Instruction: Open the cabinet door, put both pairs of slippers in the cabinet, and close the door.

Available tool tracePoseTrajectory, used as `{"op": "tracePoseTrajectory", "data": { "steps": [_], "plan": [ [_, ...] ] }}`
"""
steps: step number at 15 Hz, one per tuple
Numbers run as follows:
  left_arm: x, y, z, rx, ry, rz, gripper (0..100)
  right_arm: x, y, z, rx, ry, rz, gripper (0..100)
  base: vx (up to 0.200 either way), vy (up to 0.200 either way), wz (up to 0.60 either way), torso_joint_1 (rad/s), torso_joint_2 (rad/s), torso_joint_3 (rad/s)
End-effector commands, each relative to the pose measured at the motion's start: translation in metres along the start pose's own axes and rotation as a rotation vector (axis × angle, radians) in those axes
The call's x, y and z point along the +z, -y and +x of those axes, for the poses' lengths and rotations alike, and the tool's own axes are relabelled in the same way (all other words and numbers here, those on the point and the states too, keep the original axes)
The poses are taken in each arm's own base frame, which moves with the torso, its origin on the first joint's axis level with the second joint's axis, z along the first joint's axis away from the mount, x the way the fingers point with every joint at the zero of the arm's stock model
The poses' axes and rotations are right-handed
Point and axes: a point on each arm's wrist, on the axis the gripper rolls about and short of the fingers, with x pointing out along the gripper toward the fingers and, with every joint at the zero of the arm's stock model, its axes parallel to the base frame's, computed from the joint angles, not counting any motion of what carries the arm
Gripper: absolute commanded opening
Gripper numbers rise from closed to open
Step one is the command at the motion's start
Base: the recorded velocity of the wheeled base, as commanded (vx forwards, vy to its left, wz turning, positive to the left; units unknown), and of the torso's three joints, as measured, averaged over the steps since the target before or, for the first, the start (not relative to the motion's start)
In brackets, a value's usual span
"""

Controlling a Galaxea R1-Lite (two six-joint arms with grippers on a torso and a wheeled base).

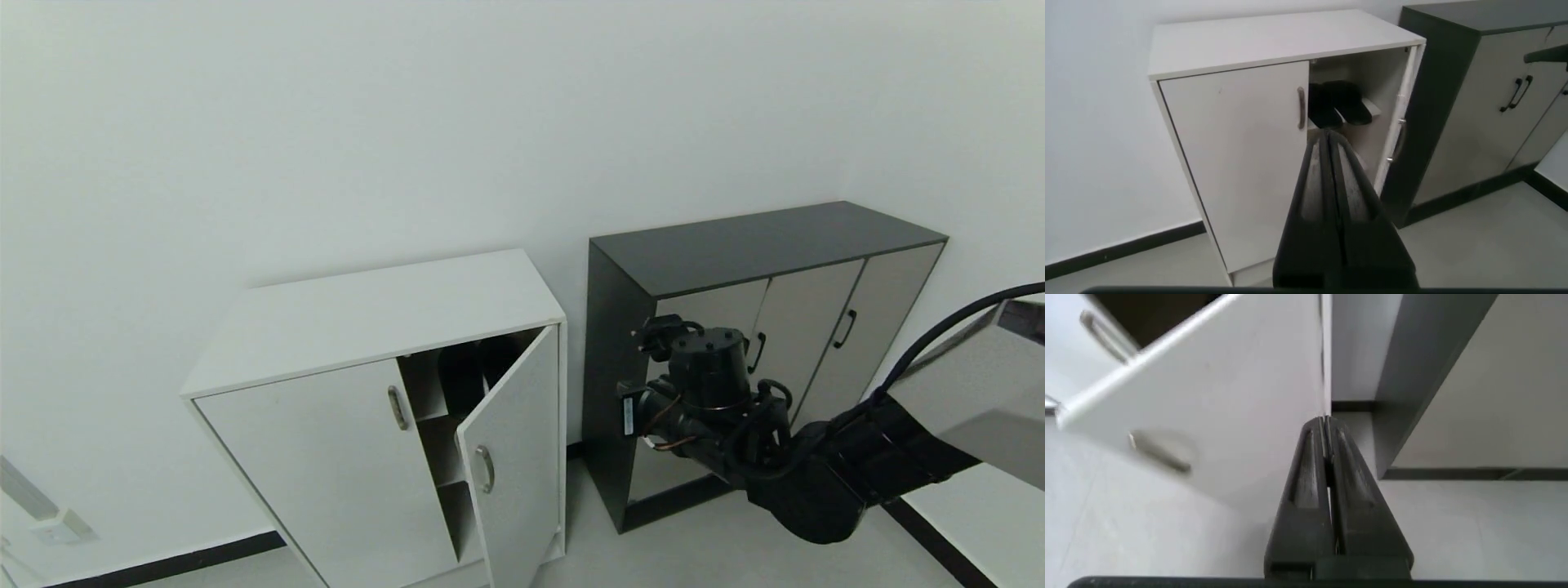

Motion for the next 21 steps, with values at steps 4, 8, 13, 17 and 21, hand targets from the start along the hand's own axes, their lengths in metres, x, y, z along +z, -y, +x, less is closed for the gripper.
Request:
{"op": "tracePoseTrajectory", "data": {
  "steps": [4, 8, 13, 17, 21],
  "plan": [
    [0.0, 0.0, 0.0, 0.001, -0.001, 0.0, 0, -0.006, -0.001, -0.002, 0.043, -0.008, 0.0, 0, 0.0, 0.0, 0.45, 0.005, 0.0, 0.001],
    [0.0, 0.0, 0.0, 0.001, -0.001, 0.0, 0, -0.017, -0.001, -0.001, 0.113, 0.028, -0.031, 0, 0.0, 0.0, 0.0, 0.0, 0.0, 0.0],
    [0.0, 0.0, 0.0, 0.001, -0.001, 0.0, 0, -0.039, 0.004, -0.009, 0.166, 0.05, -0.076, 0, 0.0, 0.0, 0.0, 0.0, 0.0, 0.0],
    [0.0, 0.0, 0.0, 0.001, -0.001, 0.001, 0, -0.062, 0.012, -0.034, 0.312, 0.079, -0.083, 0, 0.0, 0.0, 0.0, 0.0, 0.0, 0.0],
    [0.0, 0.0, 0.0, 0.001, -0.001, 0.001, 0, -0.072, 0.016, -0.042, 0.326, 0.068, -0.086, 0, 0.15, 0.0, 0.0, 0.001, 0.0, 0.001]
  ]
}}
